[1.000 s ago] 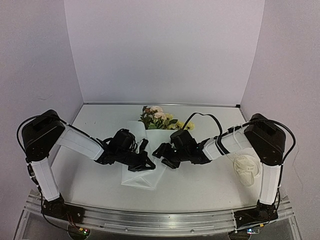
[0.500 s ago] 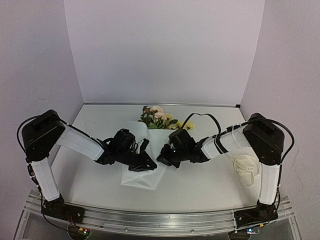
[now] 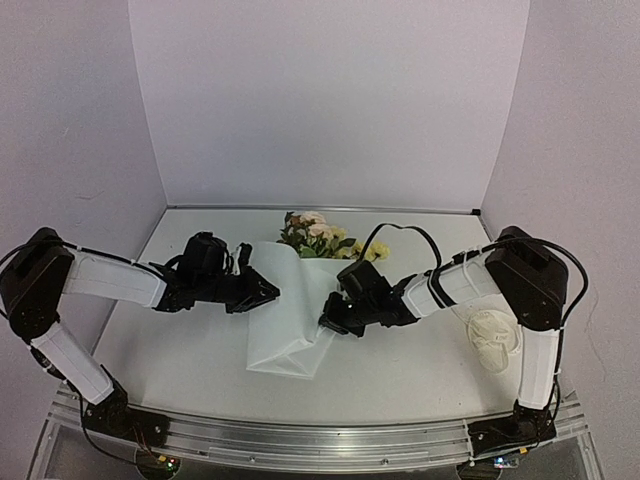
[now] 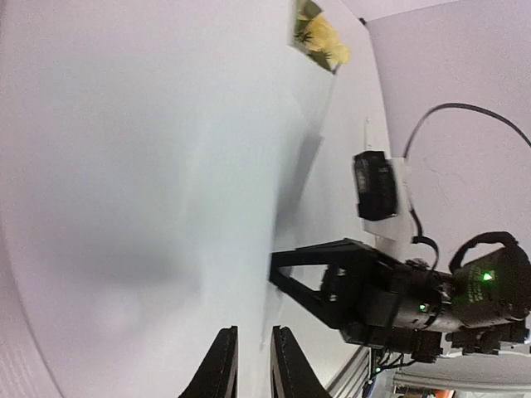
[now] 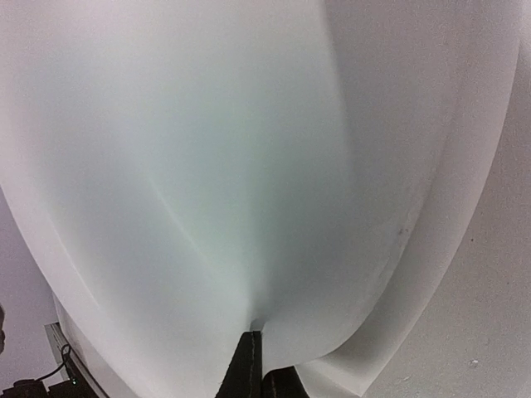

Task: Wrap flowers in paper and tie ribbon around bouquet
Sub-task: Adjust the folded bouquet at the center of the board.

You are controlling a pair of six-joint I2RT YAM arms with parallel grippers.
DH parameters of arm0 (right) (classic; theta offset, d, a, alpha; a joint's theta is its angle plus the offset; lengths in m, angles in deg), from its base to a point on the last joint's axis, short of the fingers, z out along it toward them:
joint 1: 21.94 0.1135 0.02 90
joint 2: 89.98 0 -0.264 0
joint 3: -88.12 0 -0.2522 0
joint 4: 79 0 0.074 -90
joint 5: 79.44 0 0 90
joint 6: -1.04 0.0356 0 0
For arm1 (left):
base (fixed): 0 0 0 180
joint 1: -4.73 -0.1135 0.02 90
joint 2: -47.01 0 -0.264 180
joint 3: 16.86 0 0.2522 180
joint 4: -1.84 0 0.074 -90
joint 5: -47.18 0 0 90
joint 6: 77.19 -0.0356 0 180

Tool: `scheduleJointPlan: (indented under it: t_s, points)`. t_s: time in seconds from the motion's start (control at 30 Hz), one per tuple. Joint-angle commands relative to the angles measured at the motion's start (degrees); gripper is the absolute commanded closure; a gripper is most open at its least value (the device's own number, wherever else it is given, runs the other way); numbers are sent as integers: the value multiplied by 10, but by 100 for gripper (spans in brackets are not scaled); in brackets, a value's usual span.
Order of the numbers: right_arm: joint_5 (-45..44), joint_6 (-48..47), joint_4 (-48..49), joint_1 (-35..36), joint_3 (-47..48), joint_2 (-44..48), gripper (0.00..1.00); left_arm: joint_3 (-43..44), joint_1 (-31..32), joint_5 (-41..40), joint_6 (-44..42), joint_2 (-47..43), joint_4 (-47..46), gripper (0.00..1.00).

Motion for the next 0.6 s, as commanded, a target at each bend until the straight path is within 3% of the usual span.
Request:
scheduleJointPlan:
  t_s: [0.0, 0.4, 0.57]
  points:
    - [-35, -32, -10, -1, -5, 25, 100, -8, -5, -5, 4, 23, 33, 85]
    - [-62, -62, -25, -5, -13, 33, 100, -10, -5, -5, 76, 110, -18, 86]
    - [-59, -71, -29, -6, -24, 61, 91, -18, -5, -18, 98, 117, -28, 86]
